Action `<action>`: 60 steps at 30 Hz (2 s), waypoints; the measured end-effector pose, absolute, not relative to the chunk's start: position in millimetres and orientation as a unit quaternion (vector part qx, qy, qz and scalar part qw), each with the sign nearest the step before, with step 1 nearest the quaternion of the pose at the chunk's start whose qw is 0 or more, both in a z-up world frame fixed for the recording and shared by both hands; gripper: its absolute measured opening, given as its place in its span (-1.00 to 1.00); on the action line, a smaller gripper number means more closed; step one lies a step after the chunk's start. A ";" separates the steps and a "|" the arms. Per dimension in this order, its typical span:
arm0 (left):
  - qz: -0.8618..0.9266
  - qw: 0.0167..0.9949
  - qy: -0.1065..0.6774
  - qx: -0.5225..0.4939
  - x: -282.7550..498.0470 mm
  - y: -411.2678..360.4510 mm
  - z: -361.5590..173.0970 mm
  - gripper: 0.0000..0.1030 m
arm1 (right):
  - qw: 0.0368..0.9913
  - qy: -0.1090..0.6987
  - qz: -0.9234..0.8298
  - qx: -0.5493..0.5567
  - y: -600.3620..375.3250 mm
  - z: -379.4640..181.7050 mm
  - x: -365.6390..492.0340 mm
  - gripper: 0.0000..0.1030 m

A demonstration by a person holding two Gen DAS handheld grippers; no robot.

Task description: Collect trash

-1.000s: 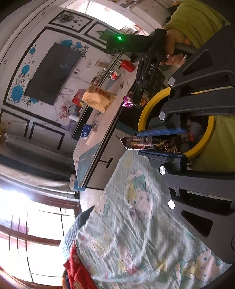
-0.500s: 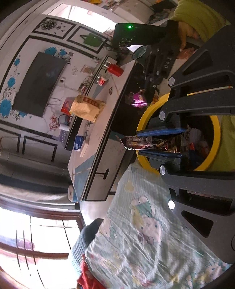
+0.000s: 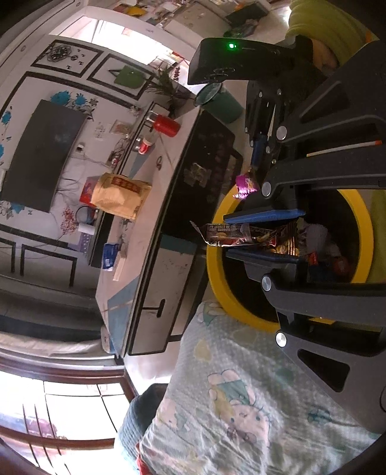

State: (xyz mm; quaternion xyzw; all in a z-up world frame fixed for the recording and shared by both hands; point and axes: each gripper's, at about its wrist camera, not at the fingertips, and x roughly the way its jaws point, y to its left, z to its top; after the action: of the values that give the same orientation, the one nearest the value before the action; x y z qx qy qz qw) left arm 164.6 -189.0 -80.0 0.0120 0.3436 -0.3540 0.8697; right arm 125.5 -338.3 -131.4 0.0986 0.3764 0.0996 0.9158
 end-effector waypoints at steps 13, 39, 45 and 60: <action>-0.359 0.860 0.363 0.013 168.7 -195.2 -90.9 -0.09 | 0.907 0.397 0.087 0.114 -337.9 -150.4 126.8 -0.10; -0.197 0.918 0.342 -0.045 152.2 -67.9 -48.3 0.78 | 0.936 0.347 0.057 0.028 -268.3 -81.6 124.3 0.87; -0.154 0.931 0.325 -0.060 141.6 -25.1 -36.2 0.79 | 0.938 0.340 0.059 -0.002 -227.0 -68.5 127.8 0.87; -0.063 0.965 0.251 -0.050 97.5 37.4 -12.7 0.79 | 0.976 0.212 0.049 -0.009 -166.4 -25.7 106.6 0.88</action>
State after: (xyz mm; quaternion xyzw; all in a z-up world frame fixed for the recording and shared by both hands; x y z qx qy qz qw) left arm 97.5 37.4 -12.7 -0.0497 0.2515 -0.0626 0.9646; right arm 106.6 -166.4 -25.7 -0.0090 0.2117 0.0492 0.9761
